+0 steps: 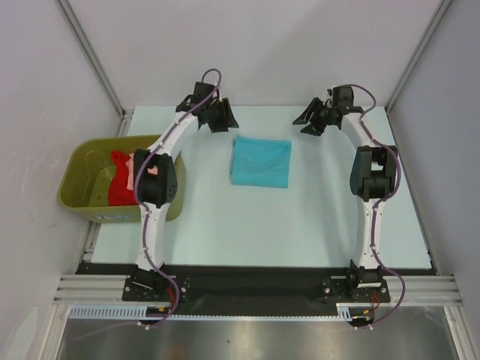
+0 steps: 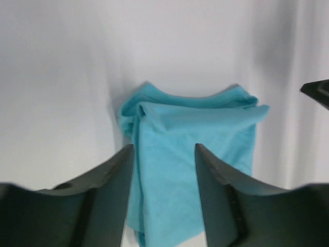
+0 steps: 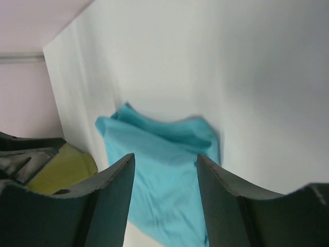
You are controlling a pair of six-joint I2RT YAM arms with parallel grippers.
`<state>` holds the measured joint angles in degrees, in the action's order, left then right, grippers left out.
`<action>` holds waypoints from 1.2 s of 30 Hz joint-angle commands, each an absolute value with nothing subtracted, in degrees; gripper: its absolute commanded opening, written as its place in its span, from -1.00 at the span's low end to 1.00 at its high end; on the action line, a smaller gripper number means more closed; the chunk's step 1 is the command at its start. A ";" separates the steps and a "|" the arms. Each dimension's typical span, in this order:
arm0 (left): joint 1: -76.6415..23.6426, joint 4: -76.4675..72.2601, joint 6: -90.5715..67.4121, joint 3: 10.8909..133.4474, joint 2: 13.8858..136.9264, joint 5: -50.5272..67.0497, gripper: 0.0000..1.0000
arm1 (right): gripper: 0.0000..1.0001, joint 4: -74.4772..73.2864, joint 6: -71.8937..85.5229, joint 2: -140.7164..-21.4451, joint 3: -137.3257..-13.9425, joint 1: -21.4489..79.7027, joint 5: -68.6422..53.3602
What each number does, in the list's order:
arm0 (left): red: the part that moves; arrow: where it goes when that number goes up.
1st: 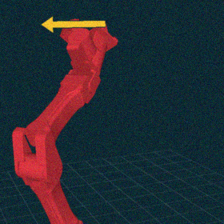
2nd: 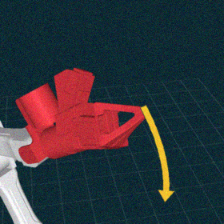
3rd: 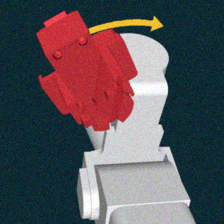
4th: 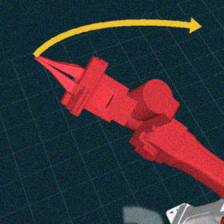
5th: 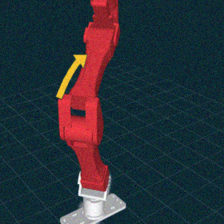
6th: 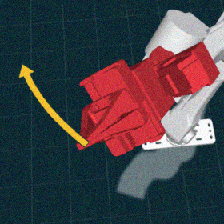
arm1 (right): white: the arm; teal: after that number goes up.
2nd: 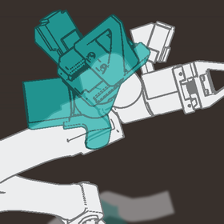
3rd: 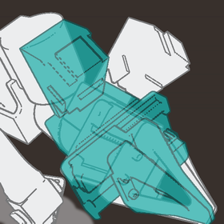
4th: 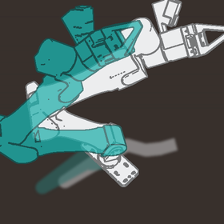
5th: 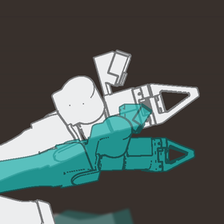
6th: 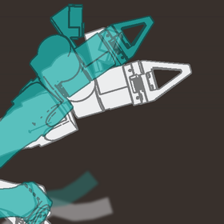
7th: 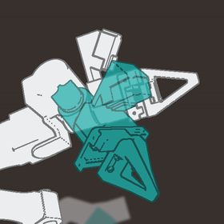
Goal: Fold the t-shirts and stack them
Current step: Fold the tshirt
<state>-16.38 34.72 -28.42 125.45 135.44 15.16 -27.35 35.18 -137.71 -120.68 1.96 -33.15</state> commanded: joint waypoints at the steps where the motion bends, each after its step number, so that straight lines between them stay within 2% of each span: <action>1: -17.83 32.81 -24.35 119.20 125.79 19.41 0.03 | 0.12 -31.22 30.23 -129.74 -115.07 5.44 -33.04; 2: -18.28 31.22 -24.52 116.57 124.47 22.73 -0.07 | 0.07 -29.72 30.41 -127.81 -113.31 6.06 -33.83; 3: -18.72 29.29 -24.96 111.50 123.41 23.98 -0.16 | -0.09 -27.79 30.67 -127.10 -111.90 6.85 -34.45; 5: -19.95 23.49 -26.89 106.98 121.56 26.18 -0.31 | -0.19 -21.93 32.50 -125.43 -106.37 8.78 -34.89; 6: -20.13 21.81 -27.68 104.70 121.55 26.63 -0.37 | -0.34 -19.10 33.82 -125.16 -104.09 9.31 -35.76; 8: -20.30 18.29 -29.96 106.07 124.27 29.08 -0.55 | -0.55 -8.86 39.60 -124.89 -97.76 10.10 -37.78; 9: -20.30 17.67 -30.75 106.95 125.76 31.62 -0.58 | -0.68 -5.66 41.38 -124.98 -96.08 10.28 -38.75; 12: -20.21 14.34 -32.86 110.30 130.24 34.26 -0.67 | -0.88 4.81 45.17 -125.94 -91.15 10.81 -38.93; 15: -20.13 10.56 -34.18 111.09 133.32 35.41 -0.67 | -0.98 11.94 48.50 -129.01 -89.65 10.81 -40.51; 28: -16.26 2.47 -42.27 113.81 141.94 35.51 -0.69 | -1.00 25.75 58.00 -137.54 -89.38 7.56 -39.64; 36: -14.50 6.23 -40.97 121.80 147.13 35.86 -0.64 | -0.95 26.45 62.22 -144.13 -95.18 5.36 -39.11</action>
<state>-15.20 6.59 -41.56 117.54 146.32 34.76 23.73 60.27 -142.04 -92.31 6.33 -40.84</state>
